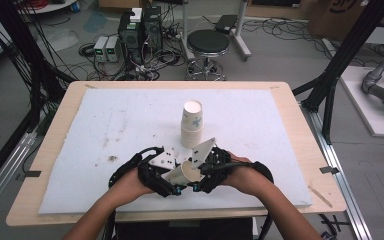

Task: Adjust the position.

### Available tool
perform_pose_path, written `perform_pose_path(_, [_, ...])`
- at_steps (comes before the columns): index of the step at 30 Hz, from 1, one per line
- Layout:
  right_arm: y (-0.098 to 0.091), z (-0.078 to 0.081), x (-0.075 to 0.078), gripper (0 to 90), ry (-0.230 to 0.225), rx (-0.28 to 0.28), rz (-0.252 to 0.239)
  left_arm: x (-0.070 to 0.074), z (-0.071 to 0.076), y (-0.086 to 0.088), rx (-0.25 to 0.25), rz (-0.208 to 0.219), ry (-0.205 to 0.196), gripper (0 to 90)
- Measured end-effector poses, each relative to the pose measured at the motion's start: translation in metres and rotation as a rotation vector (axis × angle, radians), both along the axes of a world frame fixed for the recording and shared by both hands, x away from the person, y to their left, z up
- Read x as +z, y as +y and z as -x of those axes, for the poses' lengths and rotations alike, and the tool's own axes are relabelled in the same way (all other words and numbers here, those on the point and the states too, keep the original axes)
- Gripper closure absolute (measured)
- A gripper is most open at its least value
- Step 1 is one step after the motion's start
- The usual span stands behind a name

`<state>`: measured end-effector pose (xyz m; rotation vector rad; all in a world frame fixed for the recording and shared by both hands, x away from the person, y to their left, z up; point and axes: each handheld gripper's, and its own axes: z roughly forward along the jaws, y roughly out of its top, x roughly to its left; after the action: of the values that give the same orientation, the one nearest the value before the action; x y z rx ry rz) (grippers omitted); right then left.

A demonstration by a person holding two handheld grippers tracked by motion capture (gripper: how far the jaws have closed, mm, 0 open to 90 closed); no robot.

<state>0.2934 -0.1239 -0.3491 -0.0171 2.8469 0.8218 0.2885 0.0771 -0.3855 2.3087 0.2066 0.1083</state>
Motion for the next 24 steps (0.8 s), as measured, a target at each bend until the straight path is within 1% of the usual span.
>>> perform_pose_path(4, [0.0,0.0,0.0,29.6,0.005,0.008,-0.001,-0.001,0.0,0.0,-0.004,0.008,0.011,33.7])
perform_pose_path(6, [0.0,0.0,0.0,29.6,0.009,0.011,-0.002,-0.001,0.0,0.001,-0.011,0.001,0.009,33.7])
perform_pose_path(8, [0.0,0.0,0.0,28.6,0.012,0.008,-0.003,-0.002,0.0,0.001,-0.009,0.009,0.008,33.2])
perform_pose_path(9, [0.0,0.0,0.0,28.2,0.016,0.006,-0.007,-0.003,0.0,0.001,-0.004,0.022,0.012,33.2])
perform_pose_path(10, [0.0,-0.001,0.001,26.4,0.025,-0.002,-0.021,-0.004,0.0,0.002,0.0,0.032,0.013,32.4])
perform_pose_path(11, [0.0,-0.001,0.001,26.4,0.025,-0.002,-0.021,-0.004,0.001,0.003,0.001,0.035,0.016,32.4])
perform_pose_path(13, [-0.002,-0.002,0.001,25.4,0.046,-0.01,-0.052,-0.005,0.001,0.004,0.008,0.058,0.022,32.2])
perform_pose_path(14, [-0.003,-0.002,0.001,25.1,0.048,-0.013,-0.062,-0.006,0.001,0.005,0.013,0.061,0.022,32.1])
perform_pose_path(15, [-0.006,-0.003,0.003,25.0,0.053,-0.017,-0.094,-0.006,0.001,0.007,0.016,0.063,0.023,31.9])
perform_pose_path(16, [-0.006,-0.003,0.003,25.0,0.053,-0.017,-0.094,-0.008,0.001,0.008,0.024,0.075,0.028,31.9])
perform_pose_path(18, [-0.01,-0.004,0.005,24.9,0.066,-0.024,-0.134,-0.01,0.001,0.012,0.033,0.088,0.031,31.7])
perform_pose_path(19, [-0.014,-0.004,0.007,25.0,0.077,-0.035,-0.167,-0.012,0.001,0.014,0.04,0.098,0.036,31.6])
perform_pose_path(20, [-0.014,-0.004,0.007,25.0,0.077,-0.035,-0.167,-0.013,0.001,0.016,0.047,0.11,0.038,31.6])
perform_pose_path(22, [-0.02,-0.005,0.008,25.0,0.079,-0.048,-0.2,-0.015,0.001,0.021,0.063,0.128,0.043,31.3])
perform_pose_path(23, [-0.026,-0.006,0.007,25.0,0.094,-0.07,-0.244,-0.016,0.001,0.023,0.071,0.145,0.046,31.0])
perform_pose_path(24, [-0.026,-0.006,0.007,25.0,0.094,-0.07,-0.244,-0.017,0.002,0.026,0.079,0.157,0.048,31.0])
